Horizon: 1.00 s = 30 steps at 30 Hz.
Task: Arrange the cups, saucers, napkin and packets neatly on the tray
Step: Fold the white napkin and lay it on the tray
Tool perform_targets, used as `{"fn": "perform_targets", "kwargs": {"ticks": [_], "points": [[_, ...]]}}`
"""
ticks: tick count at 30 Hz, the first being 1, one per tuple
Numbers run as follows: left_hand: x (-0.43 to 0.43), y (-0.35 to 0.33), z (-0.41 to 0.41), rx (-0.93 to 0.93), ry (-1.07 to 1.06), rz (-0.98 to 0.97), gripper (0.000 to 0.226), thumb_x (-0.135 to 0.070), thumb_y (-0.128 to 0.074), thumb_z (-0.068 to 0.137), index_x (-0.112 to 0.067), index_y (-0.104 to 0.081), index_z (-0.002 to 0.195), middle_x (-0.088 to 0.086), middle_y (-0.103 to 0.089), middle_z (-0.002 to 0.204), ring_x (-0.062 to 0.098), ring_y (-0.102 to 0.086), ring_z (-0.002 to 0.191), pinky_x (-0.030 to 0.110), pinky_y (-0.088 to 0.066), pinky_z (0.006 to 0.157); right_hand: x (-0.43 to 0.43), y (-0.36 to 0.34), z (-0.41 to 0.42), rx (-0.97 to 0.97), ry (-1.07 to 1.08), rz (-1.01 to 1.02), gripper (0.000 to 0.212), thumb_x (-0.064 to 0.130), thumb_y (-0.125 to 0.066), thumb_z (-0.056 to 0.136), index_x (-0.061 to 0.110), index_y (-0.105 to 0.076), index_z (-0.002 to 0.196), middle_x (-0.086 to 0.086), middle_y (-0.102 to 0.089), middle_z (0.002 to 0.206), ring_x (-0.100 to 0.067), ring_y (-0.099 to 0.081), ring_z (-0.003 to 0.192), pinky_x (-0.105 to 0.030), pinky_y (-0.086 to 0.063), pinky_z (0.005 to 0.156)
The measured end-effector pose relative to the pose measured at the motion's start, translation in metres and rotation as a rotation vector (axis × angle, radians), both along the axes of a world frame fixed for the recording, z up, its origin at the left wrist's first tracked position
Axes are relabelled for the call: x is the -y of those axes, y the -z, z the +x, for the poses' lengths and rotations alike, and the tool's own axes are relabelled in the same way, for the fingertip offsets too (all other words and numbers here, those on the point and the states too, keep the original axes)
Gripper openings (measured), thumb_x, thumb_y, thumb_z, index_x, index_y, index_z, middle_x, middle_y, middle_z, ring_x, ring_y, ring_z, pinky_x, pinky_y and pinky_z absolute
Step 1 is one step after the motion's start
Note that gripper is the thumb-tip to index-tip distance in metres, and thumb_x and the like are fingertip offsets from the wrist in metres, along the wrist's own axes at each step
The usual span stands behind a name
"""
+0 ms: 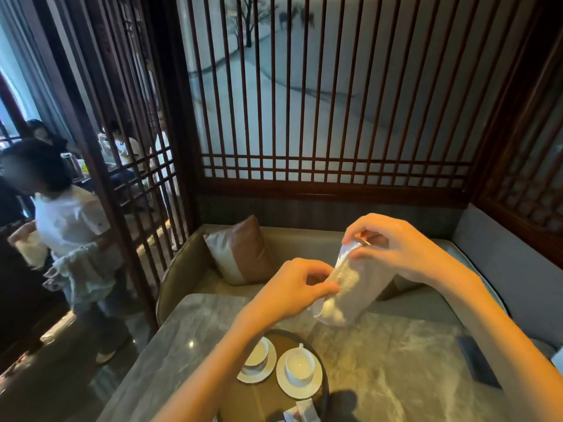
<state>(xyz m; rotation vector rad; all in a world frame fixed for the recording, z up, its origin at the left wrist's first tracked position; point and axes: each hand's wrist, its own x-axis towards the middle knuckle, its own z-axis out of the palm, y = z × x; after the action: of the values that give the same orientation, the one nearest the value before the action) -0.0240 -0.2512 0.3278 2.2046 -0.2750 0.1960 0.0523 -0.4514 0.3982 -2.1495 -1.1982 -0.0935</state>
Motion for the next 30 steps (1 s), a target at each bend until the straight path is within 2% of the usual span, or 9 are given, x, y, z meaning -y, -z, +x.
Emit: {"fn": "perform_targets", "kwargs": {"ticks": [6,11,13,15,17,20,24,27,30], "points": [[0.002,-0.009,0.004,0.051,-0.081,0.039,0.013,-0.030,-0.079,0.078,-0.020,-0.077,0.086,-0.003,-0.075,0.085,0.010,-0.069,0.080,0.032,-0.061,0.079,0.008,-0.009,0.007,-0.149,-0.051,-0.004,0.018,0.028,-0.079,0.079,0.035,-0.069,0.091,0.009,-0.068,0.098,-0.012,-0.065,0.096,-0.027,-0.055,0.084],[0.000,-0.007,0.005,0.075,-0.098,-0.014,0.024,-0.030,-0.084,0.072,-0.015,-0.067,0.079,-0.005,-0.066,0.076,0.011,-0.062,0.070,0.029,-0.055,0.067,0.007,-0.008,0.007,-0.144,-0.060,0.003,0.018,0.023,-0.079,0.079,0.034,-0.069,0.089,0.012,-0.067,0.098,-0.010,-0.063,0.096,-0.017,-0.052,0.081],[-0.002,-0.006,0.006,0.075,-0.082,-0.030,0.027,-0.029,-0.082,0.074,-0.014,-0.063,0.085,-0.006,-0.064,0.080,0.012,-0.059,0.072,0.030,-0.053,0.067,0.006,-0.006,0.008,-0.132,-0.041,-0.008,0.019,0.023,-0.079,0.079,0.035,-0.068,0.089,0.014,-0.066,0.097,-0.009,-0.062,0.095,-0.020,-0.053,0.079],[-0.002,-0.002,0.005,0.044,-0.025,-0.033,0.029,-0.028,-0.076,0.081,-0.016,-0.057,0.099,-0.003,-0.063,0.094,0.016,-0.062,0.085,0.035,-0.056,0.078,0.002,-0.003,0.006,-0.103,-0.012,-0.026,0.020,0.023,-0.079,0.080,0.036,-0.067,0.088,0.017,-0.064,0.096,-0.007,-0.061,0.094,-0.021,-0.053,0.078],[0.002,0.002,0.000,0.024,0.028,-0.102,0.039,-0.033,-0.070,0.086,-0.026,-0.045,0.114,-0.010,-0.056,0.107,0.010,-0.059,0.098,0.030,-0.057,0.087,-0.002,-0.002,0.005,-0.089,0.000,-0.016,0.021,0.022,-0.079,0.080,0.038,-0.066,0.087,0.015,-0.064,0.095,-0.006,-0.061,0.094,-0.023,-0.052,0.079],[0.011,0.007,-0.006,0.090,0.055,-0.163,0.039,-0.042,-0.061,0.090,-0.041,-0.033,0.118,-0.021,-0.046,0.115,0.000,-0.052,0.110,0.020,-0.053,0.092,-0.005,-0.003,0.003,-0.090,-0.010,0.016,0.021,0.021,-0.080,0.079,0.036,-0.067,0.087,0.013,-0.064,0.096,-0.007,-0.061,0.095,-0.026,-0.053,0.082],[0.013,0.004,-0.004,0.157,-0.035,-0.240,0.016,-0.036,-0.041,0.101,-0.035,-0.052,0.113,-0.018,-0.057,0.105,0.004,-0.059,0.100,0.023,-0.052,0.085,-0.005,-0.007,0.001,-0.101,-0.056,0.017,0.019,0.022,-0.081,0.076,0.029,-0.070,0.090,0.007,-0.066,0.096,-0.013,-0.064,0.095,-0.038,-0.057,0.086],[0.008,0.007,0.000,0.124,-0.039,-0.179,0.020,-0.030,-0.047,0.101,-0.022,-0.064,0.108,-0.012,-0.060,0.103,0.009,-0.059,0.099,0.028,-0.051,0.089,-0.005,-0.008,-0.001,-0.104,-0.093,0.016,0.019,0.032,-0.077,0.074,0.027,-0.071,0.091,0.005,-0.066,0.097,-0.015,-0.064,0.094,-0.039,-0.058,0.085],[0.005,0.013,0.002,0.051,0.041,-0.089,0.020,-0.031,-0.057,0.096,-0.021,-0.068,0.109,-0.012,-0.059,0.112,0.008,-0.057,0.106,0.026,-0.047,0.097,-0.005,-0.007,0.000,-0.086,-0.100,-0.021,0.017,0.026,-0.078,0.077,0.024,-0.072,0.093,0.005,-0.066,0.098,-0.015,-0.063,0.096,-0.034,-0.057,0.085]]}}
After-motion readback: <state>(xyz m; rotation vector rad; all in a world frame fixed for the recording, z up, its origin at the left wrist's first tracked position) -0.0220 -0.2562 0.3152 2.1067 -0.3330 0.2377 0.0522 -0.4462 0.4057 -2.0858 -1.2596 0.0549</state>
